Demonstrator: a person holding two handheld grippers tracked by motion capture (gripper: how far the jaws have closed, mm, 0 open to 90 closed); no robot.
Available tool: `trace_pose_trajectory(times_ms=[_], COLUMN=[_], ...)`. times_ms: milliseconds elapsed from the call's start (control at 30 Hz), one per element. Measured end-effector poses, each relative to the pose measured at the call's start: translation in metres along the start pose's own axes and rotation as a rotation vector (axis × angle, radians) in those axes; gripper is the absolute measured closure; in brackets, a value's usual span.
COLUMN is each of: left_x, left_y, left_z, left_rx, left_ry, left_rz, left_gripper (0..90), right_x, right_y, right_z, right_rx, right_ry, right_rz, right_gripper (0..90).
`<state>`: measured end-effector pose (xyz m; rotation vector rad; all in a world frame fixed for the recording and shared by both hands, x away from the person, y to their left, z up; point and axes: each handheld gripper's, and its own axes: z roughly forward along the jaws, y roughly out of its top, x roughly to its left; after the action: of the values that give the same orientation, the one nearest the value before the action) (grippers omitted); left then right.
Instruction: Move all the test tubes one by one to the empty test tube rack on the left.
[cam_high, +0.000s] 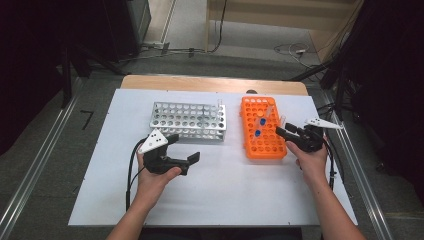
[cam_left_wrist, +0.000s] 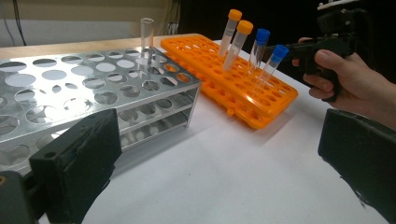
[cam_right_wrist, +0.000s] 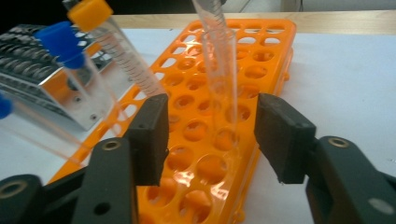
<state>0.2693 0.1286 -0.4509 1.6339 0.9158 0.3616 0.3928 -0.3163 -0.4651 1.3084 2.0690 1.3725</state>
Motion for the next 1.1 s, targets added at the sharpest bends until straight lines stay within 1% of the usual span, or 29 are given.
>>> trace_pose_trajectory(times_ms=[67, 167, 233, 300, 333, 367, 400, 433, 467, 533, 600, 700, 767, 800, 833, 867, 900, 933, 1033, 1100], left_x=[0.000, 0.001, 0.001, 0.001, 0.001, 0.001, 0.001, 0.001, 0.001, 0.000, 0.000, 0.000, 0.000, 0.000, 0.000, -0.001, -0.001, -0.001, -0.002, -0.002], left_y=[0.000, 0.000, 0.000, 0.000, 0.000, 0.000, 0.000, 0.000, 0.000, 0.000, 0.000, 0.000, 0.001, 0.001, 0.001, 0.001, 0.002, 0.002, 0.002, 0.002], left_z=[0.000, 0.000, 0.000, 0.001, 0.001, 0.001, 0.001, 0.001, 0.001, 0.001, 0.001, 0.001, 0.001, 0.001, 0.001, 0.001, 0.001, 0.001, 0.001, 0.001], left_rx=[0.000, -0.001, -0.001, -0.002, -0.001, -0.002, 0.000, 0.000, 0.000, 0.001, 0.001, -0.001, -0.001, -0.001, -0.003, -0.002, -0.001, -0.001, -0.004, -0.004], left_ry=[0.000, 0.001, 0.002, 0.000, 0.001, 0.001, 0.002, 0.003, 0.003, 0.004, 0.003, -0.001, -0.003, -0.003, -0.002, -0.004, -0.004, -0.004, -0.007, -0.005], left_rz=[-0.001, -0.004, -0.006, -0.005, -0.006, -0.006, -0.005, -0.005, -0.006, -0.005, -0.005, -0.006, -0.007, -0.008, -0.007, -0.005, -0.003, -0.002, -0.002, -0.003], left_gripper=[0.0, 0.0, 0.0, 0.0, 0.0, 0.0, 0.0, 0.0, 0.0, 0.0, 0.0, 0.0, 0.0, 0.0, 0.0, 0.0, 0.0, 0.0, 0.0, 0.0], right_x=[0.000, 0.001, 0.002, 0.003, 0.004, 0.006, 0.008, 0.008, 0.009, 0.009, 0.009, 0.012, 0.014, 0.015, 0.015, 0.018, 0.018, 0.021, 0.024, 0.029], right_y=[0.001, 0.002, 0.001, 0.000, -0.001, -0.002, -0.003, -0.003, -0.003, -0.002, -0.002, 0.000, 0.003, 0.004, 0.004, 0.006, 0.006, 0.008, 0.009, 0.010], right_z=[0.004, 0.010, 0.014, 0.016, 0.017, 0.018, 0.020, 0.020, 0.020, 0.020, 0.019, 0.015, 0.010, 0.005, 0.005, -0.001, -0.001, -0.008, -0.013, -0.022], right_rx=[0.013, 0.031, 0.038, 0.038, 0.041, 0.044, 0.040, 0.040, 0.040, 0.034, 0.029, 0.006, -0.016, -0.032, -0.032, -0.050, -0.050, -0.068, -0.079, -0.090], right_ry=[0.001, -0.005, -0.021, -0.025, -0.029, -0.038, -0.070, -0.070, -0.089, -0.106, -0.106, -0.110, -0.116, -0.120, -0.120, -0.116, -0.116, -0.107, -0.101, -0.081], right_rz=[-0.010, -0.026, -0.031, -0.037, -0.049, -0.062, -0.088, -0.088, -0.093, -0.097, -0.096, -0.106, -0.106, -0.116, -0.116, -0.132, -0.132, -0.138, -0.148, -0.147], right_gripper=[53.0, 55.0, 57.0, 61.8, 63.3, 64.1, 70.4, 70.4, 72.3, 73.6, 73.8, 73.9, 74.0, 74.0, 74.0, 74.0, 74.0, 74.1, 74.1, 74.1])
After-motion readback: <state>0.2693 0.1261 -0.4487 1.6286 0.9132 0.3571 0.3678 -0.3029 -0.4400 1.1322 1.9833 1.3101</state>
